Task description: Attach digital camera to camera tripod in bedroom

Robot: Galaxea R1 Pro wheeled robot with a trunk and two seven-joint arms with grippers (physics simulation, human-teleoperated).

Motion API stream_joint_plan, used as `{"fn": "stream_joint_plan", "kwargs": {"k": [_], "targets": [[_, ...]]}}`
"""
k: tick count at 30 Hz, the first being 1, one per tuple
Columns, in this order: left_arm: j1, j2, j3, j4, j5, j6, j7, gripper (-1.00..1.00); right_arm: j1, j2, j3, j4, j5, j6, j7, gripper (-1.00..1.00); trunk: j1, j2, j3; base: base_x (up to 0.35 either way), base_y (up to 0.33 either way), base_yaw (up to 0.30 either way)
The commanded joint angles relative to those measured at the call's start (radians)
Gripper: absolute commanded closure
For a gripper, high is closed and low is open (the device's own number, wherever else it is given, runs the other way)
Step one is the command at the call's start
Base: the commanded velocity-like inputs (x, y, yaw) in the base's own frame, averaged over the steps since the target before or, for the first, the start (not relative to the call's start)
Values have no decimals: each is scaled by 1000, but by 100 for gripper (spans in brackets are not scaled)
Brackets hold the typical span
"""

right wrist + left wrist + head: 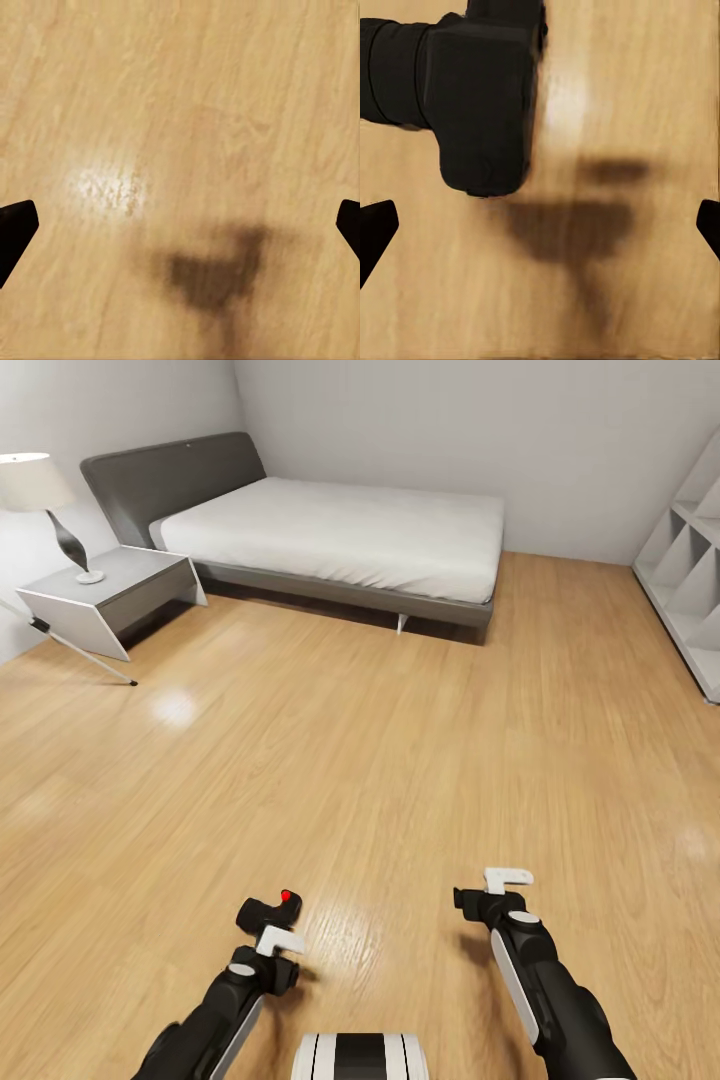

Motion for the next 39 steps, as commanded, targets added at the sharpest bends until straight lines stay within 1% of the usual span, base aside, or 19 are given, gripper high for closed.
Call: {"fn": "stream_joint_plan", "kwargs": {"k": [1, 4, 7, 14, 17, 23, 24, 30, 34, 39], "targets": [[-1, 1, -8, 9, 5, -3, 8, -100, 0, 1, -1, -1, -1, 2, -3, -100, 0, 0, -1, 0, 0, 0], [-1, 0, -18, 34, 5, -22, 10, -100, 0, 0, -1, 7, -1, -5, -3, -100, 0, 0, -1, 0, 0, 0], [-1, 0, -19, 40, 6, -27, 11, -100, 0, 0, -1, 17, 0, -7, -3, -100, 0, 0, -1, 0, 0, 0], [-1, 1, -16, 44, 11, -33, 12, -100, 0, 0, -1, 31, 4, -9, -3, -100, 0, 0, -1, 0, 0, 0], [-1, 2, -9, 45, 14, -44, 12, -100, 0, -1, -1, 33, 3, -9, -3, -100, 0, 0, -1, 0, 0, 0], [-1, 4, 29, 42, 15, -77, 13, -100, 0, 0, -1, 35, 2, -9, -3, -100, 0, 0, -1, 0, 0, 0], [-1, 5, 46, 39, 15, -82, 14, -100, 0, 0, -1, 36, 1, -9, -3, -100, 0, 0, -1, 0, 0, 0], [-1, 7, 96, 43, 15, -93, 13, -100, 0, 0, -1, 36, 1, -9, -5, -100, 0, 0, -1, 0, 0, 0], [-1, 5, 111, 44, 16, -95, 13, -100, 0, 0, -1, 36, 0, -9, -9, -100, 0, 0, -1, 0, 0, 0], [-1, 3, 119, 34, 16, -95, 14, -100, 0, -1, -2, 36, 0, -9, -13, -100, 0, 0, -1, 0, 0, 0]]}}
